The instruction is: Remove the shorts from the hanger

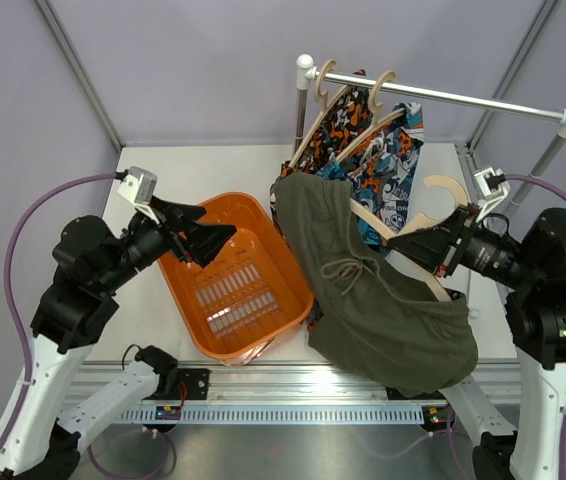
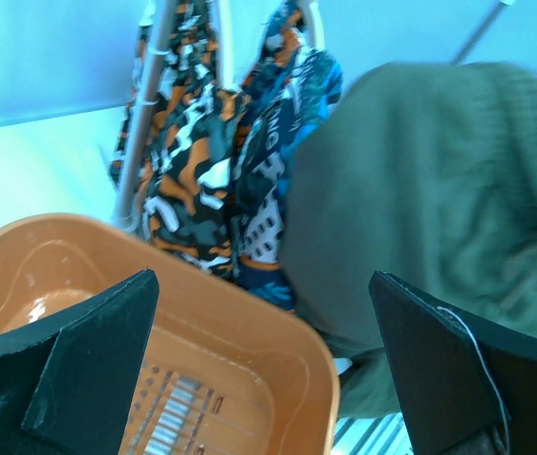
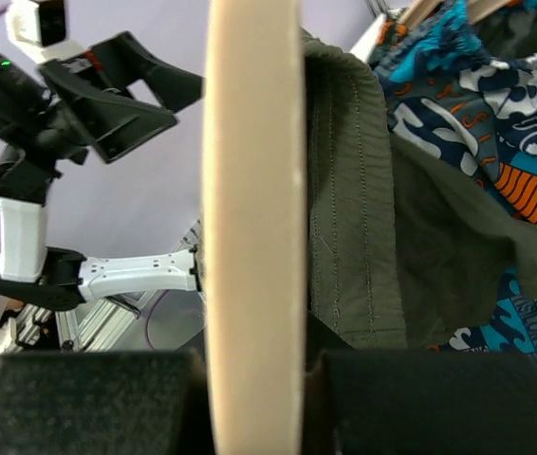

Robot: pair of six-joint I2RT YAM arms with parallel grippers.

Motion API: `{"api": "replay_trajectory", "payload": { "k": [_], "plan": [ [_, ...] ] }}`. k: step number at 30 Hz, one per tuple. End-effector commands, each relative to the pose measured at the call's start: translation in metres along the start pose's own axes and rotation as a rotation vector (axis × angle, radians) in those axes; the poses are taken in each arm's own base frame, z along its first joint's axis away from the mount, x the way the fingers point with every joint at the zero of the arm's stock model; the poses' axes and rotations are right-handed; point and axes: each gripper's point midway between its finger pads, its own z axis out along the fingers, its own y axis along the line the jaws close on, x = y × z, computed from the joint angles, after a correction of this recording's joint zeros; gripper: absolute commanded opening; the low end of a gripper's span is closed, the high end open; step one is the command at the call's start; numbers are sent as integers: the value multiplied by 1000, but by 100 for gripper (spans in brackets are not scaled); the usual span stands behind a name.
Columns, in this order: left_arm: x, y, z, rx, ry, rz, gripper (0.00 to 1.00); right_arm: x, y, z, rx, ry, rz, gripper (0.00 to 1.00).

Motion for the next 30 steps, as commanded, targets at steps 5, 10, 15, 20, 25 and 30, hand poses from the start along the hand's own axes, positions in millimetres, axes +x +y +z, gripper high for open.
{"api": "replay_trajectory", "payload": {
  "k": [5,10,15,20,25,30],
  "plan": [
    [-17,-21,39,41,18,52,99,-13,-45,42,97,-3,-13,0],
    [-4,-35,62,32,70,85,99,7,-46,80,134,93,-27,0],
    [13,-38,77,-23,115,96,99,15,-60,99,268,91,-40,0],
    [28,-42,87,-70,137,105,99,18,-69,105,365,64,-45,0],
    [39,-40,97,-143,165,131,98,28,-57,118,372,96,-75,0],
    [51,-39,101,-183,179,147,97,32,-48,124,386,106,-100,0]
  ]
}}
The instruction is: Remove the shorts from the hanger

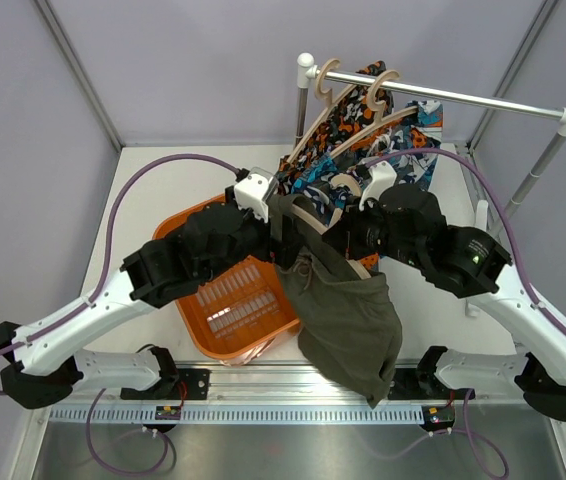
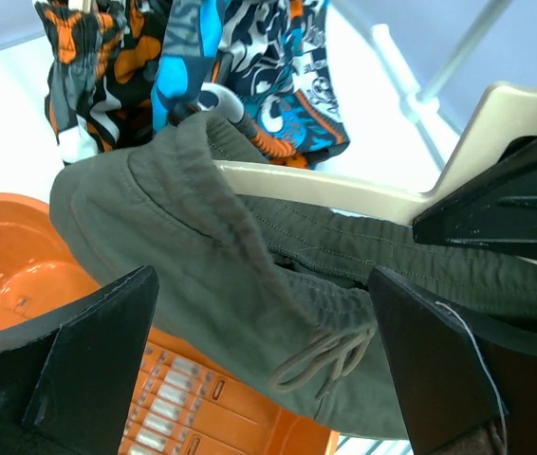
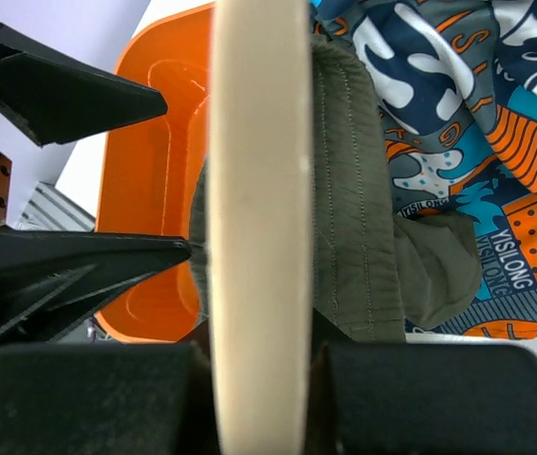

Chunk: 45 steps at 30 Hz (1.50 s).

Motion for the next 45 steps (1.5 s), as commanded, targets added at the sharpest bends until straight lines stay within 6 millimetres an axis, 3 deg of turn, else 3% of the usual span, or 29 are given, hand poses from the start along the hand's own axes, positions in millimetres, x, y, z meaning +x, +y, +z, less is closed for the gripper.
{"api": "replay_trajectory", "payload": {
  "k": [1,9,18,24,26,32,34,37,41,42,45],
  "plan": [
    [-17,9,-1,-80,-61,-24,96,-33,3,-9,51,-131,22,0],
    [3,29,4,-190,-19,-19,77,-35,17,-18,20,-139,12,0],
    [8,22,15,-163,-1,-11,60,-29,30,-16,30,-112,-21,0],
    [10,15,19,-130,2,-17,60,-26,30,-14,69,-109,-37,0],
    [8,13,20,-124,-7,-22,67,-24,30,-13,83,-105,-41,0],
    [9,18,23,-158,-3,-17,63,-23,37,-16,66,-103,-52,0],
    [10,21,25,-176,-2,-15,58,-22,40,-17,59,-101,-56,0],
    [11,25,26,-204,4,-8,42,-20,44,-20,45,-98,-61,0],
    [15,31,27,-238,11,2,13,-20,50,-29,13,-101,-66,0],
    [17,33,28,-245,13,2,2,-18,52,-31,5,-98,-69,0],
    [17,42,28,-277,8,-7,0,-12,57,-36,-16,-82,-83,0]
  ]
}}
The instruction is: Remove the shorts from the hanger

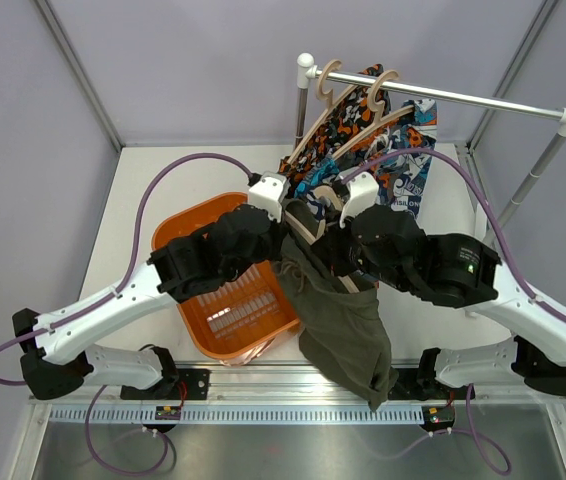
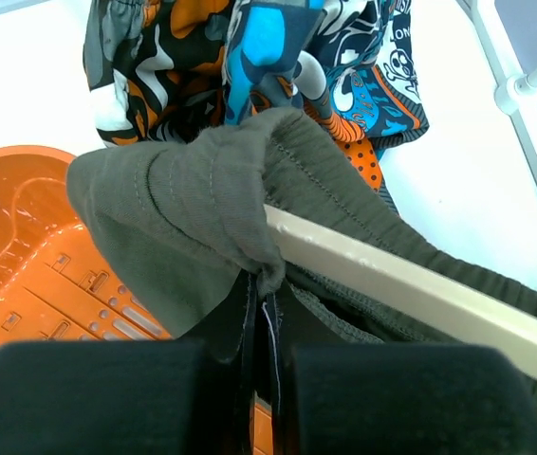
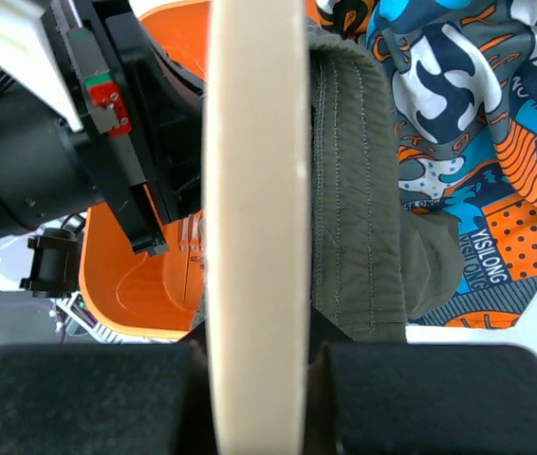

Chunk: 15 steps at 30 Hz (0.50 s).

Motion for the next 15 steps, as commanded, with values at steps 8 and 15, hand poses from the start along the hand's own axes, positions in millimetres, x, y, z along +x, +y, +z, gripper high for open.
{"api": "replay_trajectory", "payload": {
  "k": [8,15],
  "plan": [
    [-24,72,7,-229,-92,-103,0,-2,26,-49,-136,-40,8,0],
    [-30,106,9,-289,-103,-151,0,4,21,-62,-145,-41,20,0]
  ]
}}
